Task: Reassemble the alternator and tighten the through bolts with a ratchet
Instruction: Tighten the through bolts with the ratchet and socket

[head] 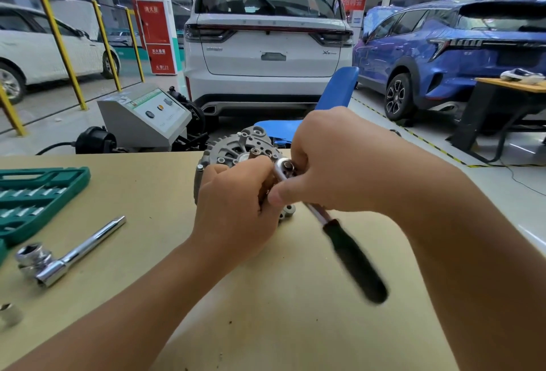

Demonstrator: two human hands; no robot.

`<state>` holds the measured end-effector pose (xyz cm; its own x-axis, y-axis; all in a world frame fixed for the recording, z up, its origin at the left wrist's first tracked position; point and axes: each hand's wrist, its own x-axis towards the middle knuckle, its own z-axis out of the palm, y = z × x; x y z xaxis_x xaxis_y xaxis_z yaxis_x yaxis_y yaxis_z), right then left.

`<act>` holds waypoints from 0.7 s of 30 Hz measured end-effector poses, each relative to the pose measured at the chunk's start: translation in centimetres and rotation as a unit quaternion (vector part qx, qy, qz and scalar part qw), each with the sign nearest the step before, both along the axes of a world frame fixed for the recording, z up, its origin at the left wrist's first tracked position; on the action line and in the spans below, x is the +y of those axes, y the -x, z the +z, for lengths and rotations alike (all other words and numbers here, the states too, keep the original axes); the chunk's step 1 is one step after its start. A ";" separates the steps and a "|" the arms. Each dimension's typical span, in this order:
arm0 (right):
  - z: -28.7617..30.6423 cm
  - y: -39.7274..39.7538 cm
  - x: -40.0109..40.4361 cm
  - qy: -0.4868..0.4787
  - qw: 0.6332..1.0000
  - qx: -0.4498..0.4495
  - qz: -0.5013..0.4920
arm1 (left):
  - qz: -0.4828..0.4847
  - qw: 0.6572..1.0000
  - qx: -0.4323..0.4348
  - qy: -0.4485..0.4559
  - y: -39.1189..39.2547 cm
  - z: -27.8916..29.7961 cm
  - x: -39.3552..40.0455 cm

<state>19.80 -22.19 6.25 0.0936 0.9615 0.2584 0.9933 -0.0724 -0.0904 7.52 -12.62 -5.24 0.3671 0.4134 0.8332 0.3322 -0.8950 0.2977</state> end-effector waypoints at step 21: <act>-0.4 -0.4 0.6 0.025 1.000 -0.015 0.006 | -0.078 0.995 0.012 0.068 0.6 0.0 0.6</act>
<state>20.18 -21.61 5.87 0.0743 0.9744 0.2121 0.9964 -0.0637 -0.0566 6.92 -12.03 -5.25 0.4553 0.4575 0.7638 0.2017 -0.8886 0.4120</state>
